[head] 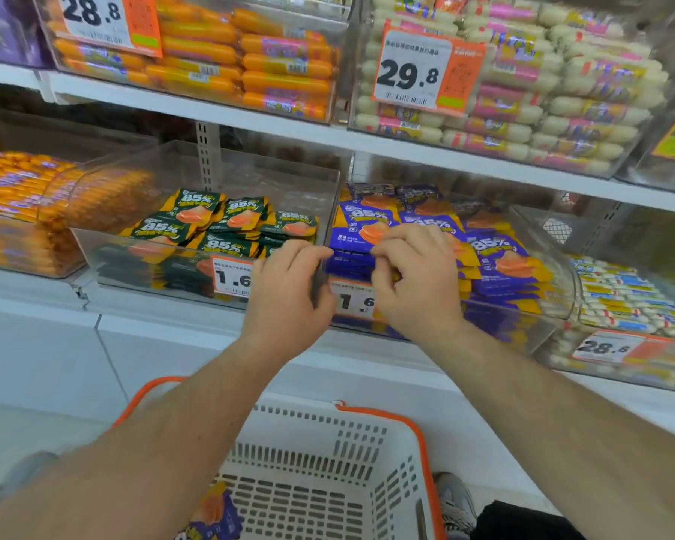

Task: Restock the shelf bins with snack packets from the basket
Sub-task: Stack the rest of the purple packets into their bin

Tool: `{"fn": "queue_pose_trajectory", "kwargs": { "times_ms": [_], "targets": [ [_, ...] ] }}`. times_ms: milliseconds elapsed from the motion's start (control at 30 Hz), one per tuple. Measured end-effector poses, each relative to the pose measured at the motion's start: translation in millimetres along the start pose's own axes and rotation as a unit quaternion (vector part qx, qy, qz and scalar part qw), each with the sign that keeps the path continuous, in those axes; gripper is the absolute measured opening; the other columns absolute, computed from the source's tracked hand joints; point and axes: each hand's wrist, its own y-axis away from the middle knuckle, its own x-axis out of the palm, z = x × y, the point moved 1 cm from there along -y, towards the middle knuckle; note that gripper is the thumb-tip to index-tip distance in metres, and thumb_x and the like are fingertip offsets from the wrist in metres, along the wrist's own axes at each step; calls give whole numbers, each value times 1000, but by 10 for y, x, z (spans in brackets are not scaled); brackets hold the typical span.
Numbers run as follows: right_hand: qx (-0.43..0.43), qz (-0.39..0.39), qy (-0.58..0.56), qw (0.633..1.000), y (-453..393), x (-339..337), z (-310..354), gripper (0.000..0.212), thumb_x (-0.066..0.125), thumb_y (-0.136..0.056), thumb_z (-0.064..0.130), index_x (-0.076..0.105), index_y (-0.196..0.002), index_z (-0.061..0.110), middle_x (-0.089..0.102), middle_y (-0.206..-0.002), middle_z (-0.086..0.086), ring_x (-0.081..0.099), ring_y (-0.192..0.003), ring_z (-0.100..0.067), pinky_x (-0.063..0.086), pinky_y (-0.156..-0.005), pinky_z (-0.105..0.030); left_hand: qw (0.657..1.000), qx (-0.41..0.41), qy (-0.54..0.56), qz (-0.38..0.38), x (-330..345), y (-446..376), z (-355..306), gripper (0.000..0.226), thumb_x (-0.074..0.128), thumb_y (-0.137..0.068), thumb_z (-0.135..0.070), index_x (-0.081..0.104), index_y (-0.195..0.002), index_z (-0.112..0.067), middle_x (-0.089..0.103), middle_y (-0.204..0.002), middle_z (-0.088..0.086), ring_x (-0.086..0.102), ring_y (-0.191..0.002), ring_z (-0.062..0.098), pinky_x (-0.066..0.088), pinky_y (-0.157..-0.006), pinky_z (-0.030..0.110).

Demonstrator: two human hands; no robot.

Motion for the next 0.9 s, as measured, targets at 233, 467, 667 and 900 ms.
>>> {"fn": "queue_pose_trajectory", "kwargs": {
  "times_ms": [233, 467, 667, 900],
  "targets": [
    [109, 180, -148, 966, 928, 981, 764, 20, 50, -79, 10, 69, -76, 5, 64, -77, -7, 58, -78, -28, 46, -75, -34, 961, -224, 39, 160, 64, 1040, 668, 25, 61, -85, -12, 61, -110, -19, 56, -104, -7, 56, -77, 13, 45, -71, 31],
    [223, 560, -122, 788, 2213, 1779, 1297, 18, 48, -90, 11, 59, -75, 11, 61, -83, -9, 59, -82, -31, 50, -67, -38, 836, -441, 5, 325, -4, 2019, 1435, 27, 58, -89, -13, 63, -116, -15, 64, -109, 0, 58, -101, 18, 43, -85, 26],
    [142, 719, -75, 677, 2905, 2255, 1524, 18, 55, -85, 16, 59, -103, 15, 59, -106, -9, 56, -99, -32, 51, -77, -41, 788, -509, 28, 345, 43, 2287, 1790, 28, 55, -92, -16, 62, -119, -17, 62, -121, 2, 57, -107, 19, 44, -86, 28],
    [40, 751, -49, 657, 3231, 2721, 1673, 95, 70, -79, 41, 15, -152, 16, 15, -159, -8, 18, -143, -32, 18, -113, -53, 761, -561, 32, 324, 63, 2468, 2061, 26, 54, -93, -16, 62, -117, -19, 62, -121, 0, 57, -109, 16, 44, -89, 26]
  ]
}}
